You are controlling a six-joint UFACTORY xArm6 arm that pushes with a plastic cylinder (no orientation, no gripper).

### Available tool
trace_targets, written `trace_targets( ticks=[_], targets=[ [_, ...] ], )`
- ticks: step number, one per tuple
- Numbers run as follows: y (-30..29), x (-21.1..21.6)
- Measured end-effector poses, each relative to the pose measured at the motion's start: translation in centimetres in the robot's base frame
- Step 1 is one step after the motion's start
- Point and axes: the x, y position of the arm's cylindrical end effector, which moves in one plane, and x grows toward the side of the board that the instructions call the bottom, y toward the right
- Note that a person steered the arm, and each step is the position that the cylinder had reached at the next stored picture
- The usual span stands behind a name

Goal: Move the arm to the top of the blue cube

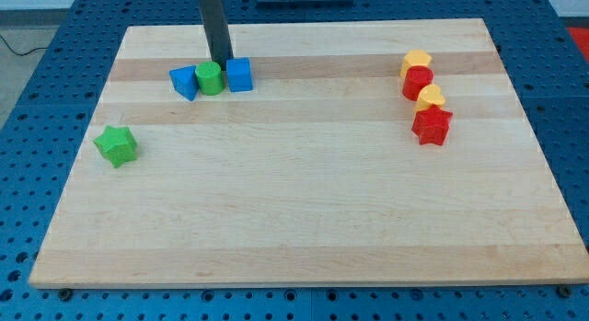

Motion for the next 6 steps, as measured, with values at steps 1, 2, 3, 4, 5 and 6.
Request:
trace_targets(
  ticks=[1, 2, 3, 4, 5, 6],
  targets=[
    [1.3, -0.5],
    [3.7, -0.5],
    [4.8, 0.0],
    [4.8, 0.1],
    [4.8, 0.2],
    [4.8, 0.3]
  ],
)
